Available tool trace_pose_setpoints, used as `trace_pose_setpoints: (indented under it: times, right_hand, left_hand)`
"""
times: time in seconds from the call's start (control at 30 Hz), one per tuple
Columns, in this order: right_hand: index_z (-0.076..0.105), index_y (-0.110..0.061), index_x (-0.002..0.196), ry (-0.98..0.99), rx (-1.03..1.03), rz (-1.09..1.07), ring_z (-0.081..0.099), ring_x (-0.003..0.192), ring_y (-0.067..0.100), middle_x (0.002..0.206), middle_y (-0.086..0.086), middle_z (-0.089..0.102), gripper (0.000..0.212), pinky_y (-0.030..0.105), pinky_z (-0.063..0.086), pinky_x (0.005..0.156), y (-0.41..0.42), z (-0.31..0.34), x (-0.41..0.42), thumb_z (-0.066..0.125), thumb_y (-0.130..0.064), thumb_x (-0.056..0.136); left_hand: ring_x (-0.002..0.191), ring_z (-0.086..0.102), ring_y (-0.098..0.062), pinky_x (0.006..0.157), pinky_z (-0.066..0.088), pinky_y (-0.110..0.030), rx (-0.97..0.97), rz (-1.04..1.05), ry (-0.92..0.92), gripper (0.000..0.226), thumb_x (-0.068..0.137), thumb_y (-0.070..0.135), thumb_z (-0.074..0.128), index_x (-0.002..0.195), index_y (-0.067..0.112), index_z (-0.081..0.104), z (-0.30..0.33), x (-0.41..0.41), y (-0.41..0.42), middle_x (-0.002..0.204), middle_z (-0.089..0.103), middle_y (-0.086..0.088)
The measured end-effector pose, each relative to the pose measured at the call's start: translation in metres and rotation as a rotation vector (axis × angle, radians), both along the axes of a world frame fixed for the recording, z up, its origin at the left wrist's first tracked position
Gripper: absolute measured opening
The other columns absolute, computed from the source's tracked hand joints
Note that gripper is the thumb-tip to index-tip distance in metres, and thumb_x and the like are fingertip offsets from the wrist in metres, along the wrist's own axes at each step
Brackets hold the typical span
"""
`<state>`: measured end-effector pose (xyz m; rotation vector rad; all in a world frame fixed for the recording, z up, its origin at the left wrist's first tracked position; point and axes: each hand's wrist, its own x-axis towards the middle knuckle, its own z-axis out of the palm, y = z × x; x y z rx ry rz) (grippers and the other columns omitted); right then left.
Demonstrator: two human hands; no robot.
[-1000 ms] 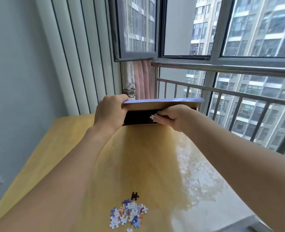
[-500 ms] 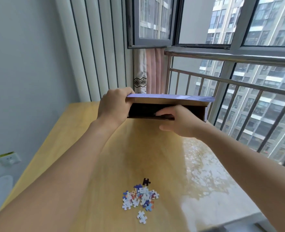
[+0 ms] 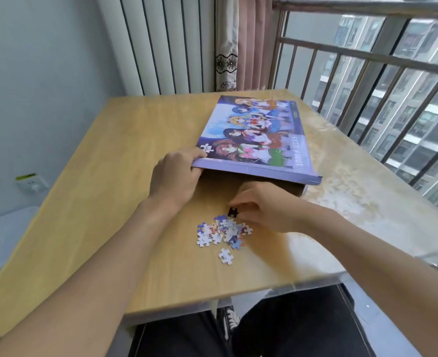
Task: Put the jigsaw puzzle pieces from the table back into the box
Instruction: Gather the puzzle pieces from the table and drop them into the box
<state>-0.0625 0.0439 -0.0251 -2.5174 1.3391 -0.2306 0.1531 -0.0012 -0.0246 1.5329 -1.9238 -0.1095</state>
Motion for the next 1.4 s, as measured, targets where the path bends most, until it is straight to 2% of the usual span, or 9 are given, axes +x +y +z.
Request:
trace_pose_setpoints:
  times: [0.17,0.3,0.37,0.43,0.67,1.07,1.17,1.23,1.4]
  right_hand:
    - [0.078,-0.018,0.102,-0.116,-0.052,-0.059,0.051,0.073,0.003,0.086,-0.014,0.059,0.018,0.008,0.037,0.069,-0.002,-0.006,0.002,0.079,-0.018,0.085]
    - [0.072,-0.022,0.098,-0.034,0.024,-0.035,0.057,0.074,0.009,0.088,-0.008,0.065,0.013,0.017,0.04,0.065,-0.009,0.001,0.008,0.077,-0.019,0.086]
    - [0.068,-0.023,0.098,0.017,0.065,-0.028,0.059,0.08,0.018,0.093,-0.003,0.067,0.013,0.028,0.045,0.069,-0.013,0.003,0.011,0.075,-0.02,0.087]
    - [0.066,-0.024,0.099,0.067,0.099,-0.025,0.06,0.084,0.02,0.095,-0.002,0.067,0.013,0.032,0.049,0.074,-0.015,0.006,0.014,0.074,-0.021,0.088]
    - [0.057,-0.03,0.094,0.128,0.164,-0.04,0.056,0.081,0.014,0.096,-0.005,0.062,0.015,0.027,0.043,0.068,-0.015,0.009,0.015,0.072,-0.025,0.091]
    - [0.064,-0.028,0.082,-0.097,0.155,-0.088,0.057,0.066,-0.006,0.078,-0.017,0.063,0.018,0.008,0.04,0.057,-0.001,0.001,0.003,0.078,-0.017,0.085]
    - [0.069,-0.025,0.099,-0.153,0.178,-0.114,0.061,0.075,-0.005,0.089,-0.016,0.066,0.017,0.013,0.046,0.066,0.002,0.003,0.001,0.075,-0.015,0.087]
    - [0.068,-0.022,0.116,-0.104,0.192,-0.101,0.061,0.088,-0.001,0.101,-0.01,0.066,0.029,0.022,0.051,0.079,0.009,0.006,-0.001,0.072,-0.017,0.088]
    - [0.063,-0.025,0.126,0.033,0.183,-0.029,0.047,0.091,0.003,0.111,-0.002,0.054,0.067,0.027,0.047,0.086,0.031,0.01,0.007,0.088,-0.047,0.068]
  left_hand:
    - [0.121,0.055,-0.016,0.102,0.046,-0.038,0.142,-0.021,0.16,0.076,0.082,0.05,0.073,0.147,0.027,0.041,-0.021,0.005,0.045,0.14,0.05,0.006]
    - [0.13,0.043,-0.001,0.11,0.039,-0.028,0.475,-0.18,0.072,0.125,0.044,0.088,0.073,0.151,0.041,0.029,-0.017,0.011,0.095,0.137,0.048,0.016]
    - [0.124,0.045,-0.002,0.106,0.04,-0.025,0.475,-0.2,-0.038,0.119,0.044,0.078,0.082,0.147,0.041,0.036,-0.02,0.008,0.107,0.127,0.049,0.018]
    - [0.117,0.052,-0.002,0.102,0.043,-0.024,0.403,-0.178,0.028,0.101,0.051,0.064,0.089,0.139,0.04,0.046,-0.027,0.004,0.108,0.121,0.056,0.017]
    - [0.097,0.059,-0.003,0.09,0.05,-0.03,0.262,-0.169,0.231,0.051,0.069,0.042,0.088,0.114,0.035,0.066,-0.045,-0.006,0.118,0.1,0.065,0.018]
    - [0.101,0.062,0.002,0.09,0.048,-0.01,0.254,-0.193,0.371,0.049,0.07,0.026,0.09,0.114,0.029,0.068,-0.049,-0.013,0.117,0.105,0.067,0.016]
    - [0.106,0.064,0.001,0.094,0.049,-0.013,0.293,-0.197,0.446,0.049,0.071,0.018,0.089,0.114,0.027,0.067,-0.05,-0.017,0.119,0.107,0.068,0.014]
    - [0.107,0.064,0.001,0.096,0.048,-0.013,0.3,-0.222,0.483,0.047,0.075,0.011,0.085,0.116,0.025,0.065,-0.049,-0.022,0.12,0.109,0.068,0.014]
    - [0.116,0.06,0.002,0.103,0.047,-0.019,0.352,-0.234,0.728,0.037,0.095,-0.004,0.056,0.117,0.025,0.062,-0.046,-0.029,0.118,0.12,0.066,0.01]
